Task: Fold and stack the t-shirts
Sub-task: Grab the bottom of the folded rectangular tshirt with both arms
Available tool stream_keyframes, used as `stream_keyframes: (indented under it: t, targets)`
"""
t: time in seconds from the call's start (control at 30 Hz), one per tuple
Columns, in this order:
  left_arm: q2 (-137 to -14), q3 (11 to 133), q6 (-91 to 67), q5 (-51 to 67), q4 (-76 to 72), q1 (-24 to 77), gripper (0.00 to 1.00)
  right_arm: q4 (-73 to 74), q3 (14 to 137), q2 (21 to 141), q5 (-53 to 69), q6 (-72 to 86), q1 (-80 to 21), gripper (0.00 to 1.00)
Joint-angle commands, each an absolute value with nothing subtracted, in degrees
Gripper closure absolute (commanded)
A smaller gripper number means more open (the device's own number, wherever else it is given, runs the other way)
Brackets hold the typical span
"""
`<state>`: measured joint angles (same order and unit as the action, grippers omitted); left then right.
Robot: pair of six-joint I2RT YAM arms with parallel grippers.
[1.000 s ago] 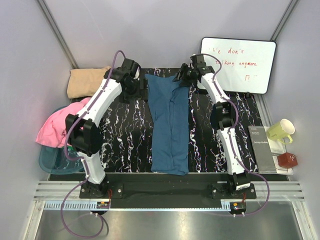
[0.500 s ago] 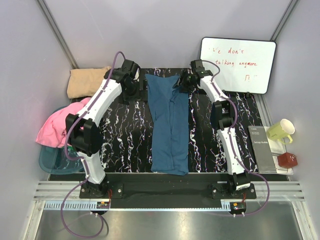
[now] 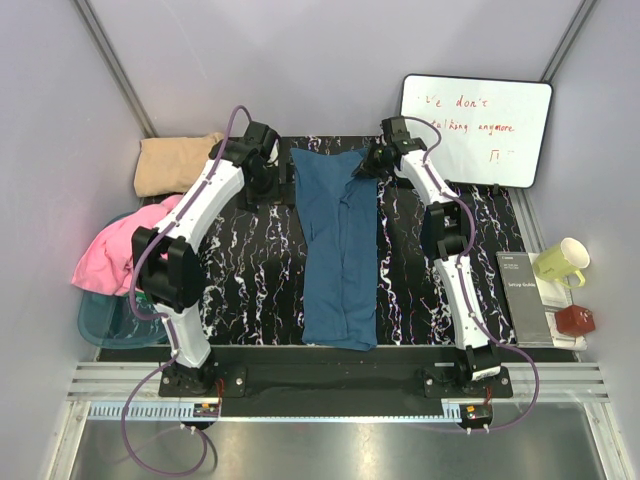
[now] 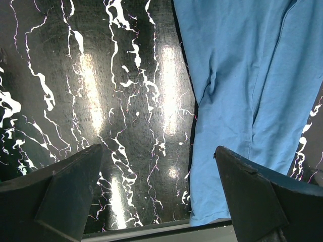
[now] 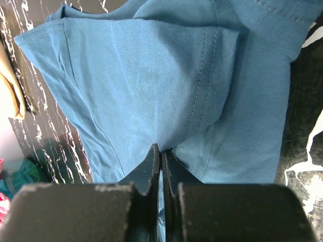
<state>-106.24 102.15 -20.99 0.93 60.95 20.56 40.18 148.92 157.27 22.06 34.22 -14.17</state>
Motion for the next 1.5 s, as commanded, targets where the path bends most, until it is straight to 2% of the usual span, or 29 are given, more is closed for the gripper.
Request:
stream_keyframes:
  t: [0.0,0.7,1.47]
  targets:
    - [-104.94,101.78,-20.04,2.37,59.85,20.21,0.01,39.29,151.79,153.2,21.18,31.38,-14.85,1.0]
    - [-103.97,97.3,-19.6,3.95,58.36,20.21,0.01,38.85,153.28,144.5,16.36,23.73,-17.23,1.0]
    - [-103.36,96.33,-19.69,3.69,58.01,20.21,0.01,40.34,134.66,138.34,2.21,23.47,-16.88,1.0]
